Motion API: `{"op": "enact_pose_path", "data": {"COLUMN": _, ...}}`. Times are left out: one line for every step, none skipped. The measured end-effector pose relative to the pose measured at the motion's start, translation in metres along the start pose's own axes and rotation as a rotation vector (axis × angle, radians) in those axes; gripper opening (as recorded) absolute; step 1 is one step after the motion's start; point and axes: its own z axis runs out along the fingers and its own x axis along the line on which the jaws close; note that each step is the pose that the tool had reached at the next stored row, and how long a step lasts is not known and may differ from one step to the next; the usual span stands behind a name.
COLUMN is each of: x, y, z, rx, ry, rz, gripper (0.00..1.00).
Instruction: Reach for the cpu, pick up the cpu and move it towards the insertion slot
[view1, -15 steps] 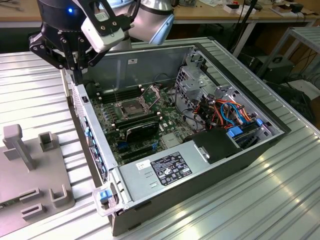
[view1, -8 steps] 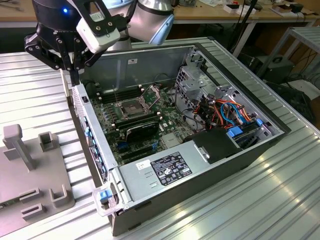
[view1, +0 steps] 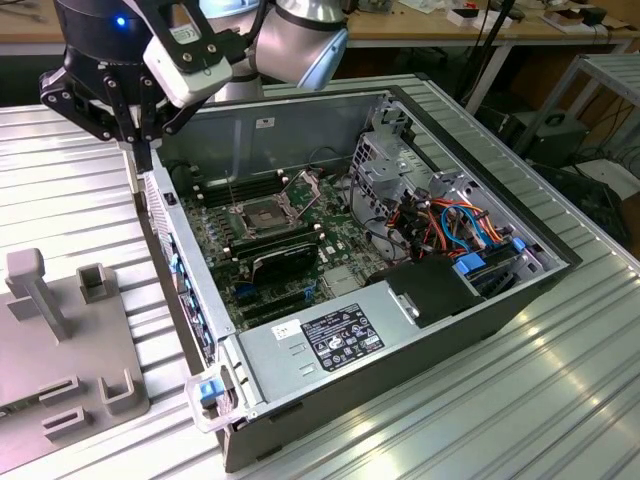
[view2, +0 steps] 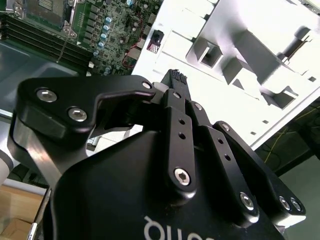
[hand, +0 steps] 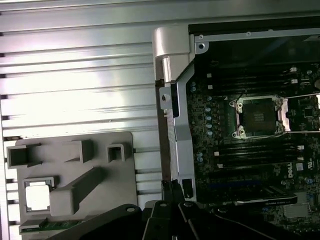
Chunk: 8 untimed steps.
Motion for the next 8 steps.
{"op": "enact_pose_path", "data": {"x": 0.0006, "y": 0.0000, "z": 0.0000, "rx": 0.0000, "ry": 0.0002, "rz": 0.000, "gripper": 0.11}}
{"op": "enact_pose_path", "data": {"x": 0.0019, "y": -0.0002, "z": 0.0000, "rx": 0.0001, "ry": 0.0005, "rz": 0.000, "gripper": 0.11}}
{"op": "enact_pose_path", "data": {"x": 0.0026, "y": -0.0002, "z": 0.0001, "rx": 0.0000, "ry": 0.0006, "rz": 0.000, "gripper": 0.11}}
{"op": "enact_pose_path", "data": {"x": 0.0032, "y": -0.0002, "z": 0.0001, "rx": 0.0001, "ry": 0.0007, "rz": 0.000, "gripper": 0.11}}
{"op": "enact_pose_path", "data": {"x": 0.0039, "y": -0.0003, "z": 0.0001, "rx": 0.0001, "ry": 0.0009, "rz": 0.000, "gripper": 0.11}}
{"op": "enact_pose_path", "data": {"x": 0.0048, "y": -0.0004, "z": 0.0001, "rx": 0.0001, "ry": 0.0010, "rz": 0.000, "gripper": 0.11}}
{"op": "enact_pose_path", "data": {"x": 0.0059, "y": -0.0005, "z": 0.0001, "rx": 0.0001, "ry": 0.0013, "rz": 0.000, "gripper": 0.11}}
{"op": "enact_pose_path", "data": {"x": 0.0066, "y": -0.0005, "z": 0.0001, "rx": 0.0001, "ry": 0.0015, "rz": 0.000, "gripper": 0.11}}
